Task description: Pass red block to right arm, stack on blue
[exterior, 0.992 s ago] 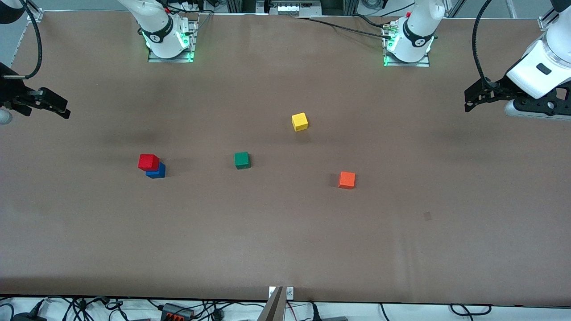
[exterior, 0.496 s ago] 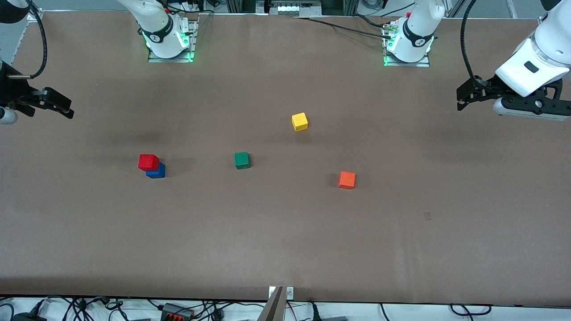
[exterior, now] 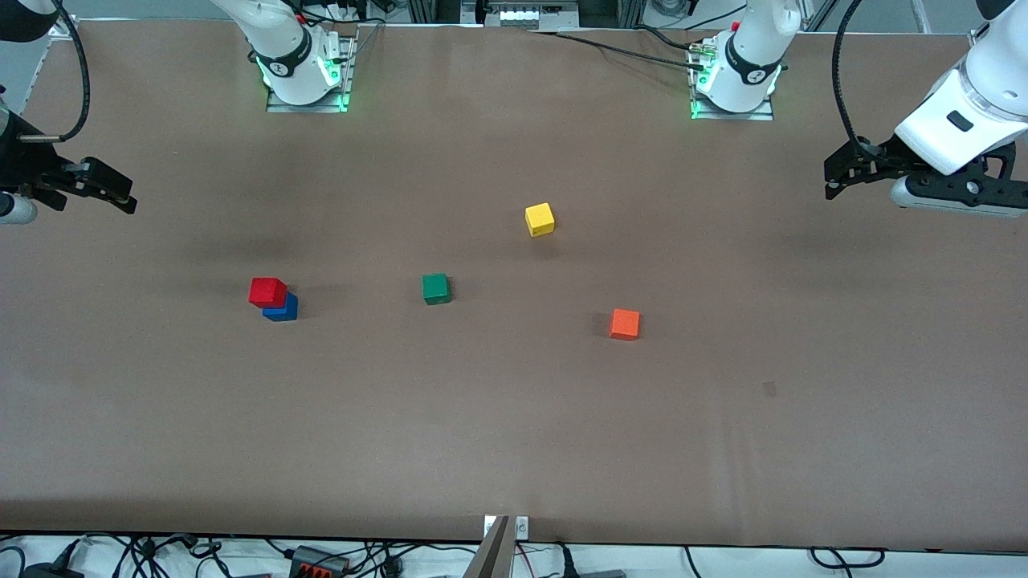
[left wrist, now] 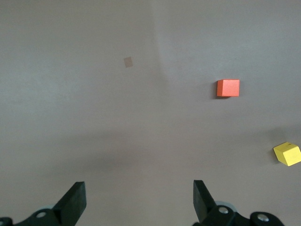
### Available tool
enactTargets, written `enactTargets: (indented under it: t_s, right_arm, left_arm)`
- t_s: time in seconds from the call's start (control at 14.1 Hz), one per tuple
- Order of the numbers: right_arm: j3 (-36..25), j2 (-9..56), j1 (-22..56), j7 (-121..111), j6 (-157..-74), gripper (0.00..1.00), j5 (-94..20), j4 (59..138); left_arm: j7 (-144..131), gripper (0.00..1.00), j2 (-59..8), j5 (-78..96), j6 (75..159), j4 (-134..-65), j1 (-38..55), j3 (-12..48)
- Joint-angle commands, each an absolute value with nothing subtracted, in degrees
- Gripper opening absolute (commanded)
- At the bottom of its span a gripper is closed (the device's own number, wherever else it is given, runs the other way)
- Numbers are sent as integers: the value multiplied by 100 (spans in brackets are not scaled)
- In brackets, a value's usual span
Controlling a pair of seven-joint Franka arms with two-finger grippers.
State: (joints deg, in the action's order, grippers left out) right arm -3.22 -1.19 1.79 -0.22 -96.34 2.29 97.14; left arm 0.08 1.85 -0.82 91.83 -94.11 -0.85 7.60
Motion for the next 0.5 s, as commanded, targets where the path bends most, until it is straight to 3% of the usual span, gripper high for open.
enactTargets:
  t_s: [0.0,0.43]
  right_arm:
    - [-352,-158,229,-70,-9606,100,229,9765]
    - [-360,-167,229,-79,-9562,100,229,9765]
  left_arm:
    - [114,100,132,-53,9044,-9246,-114,765]
    - [114,100,132,-61,9044,-9246,-114,765]
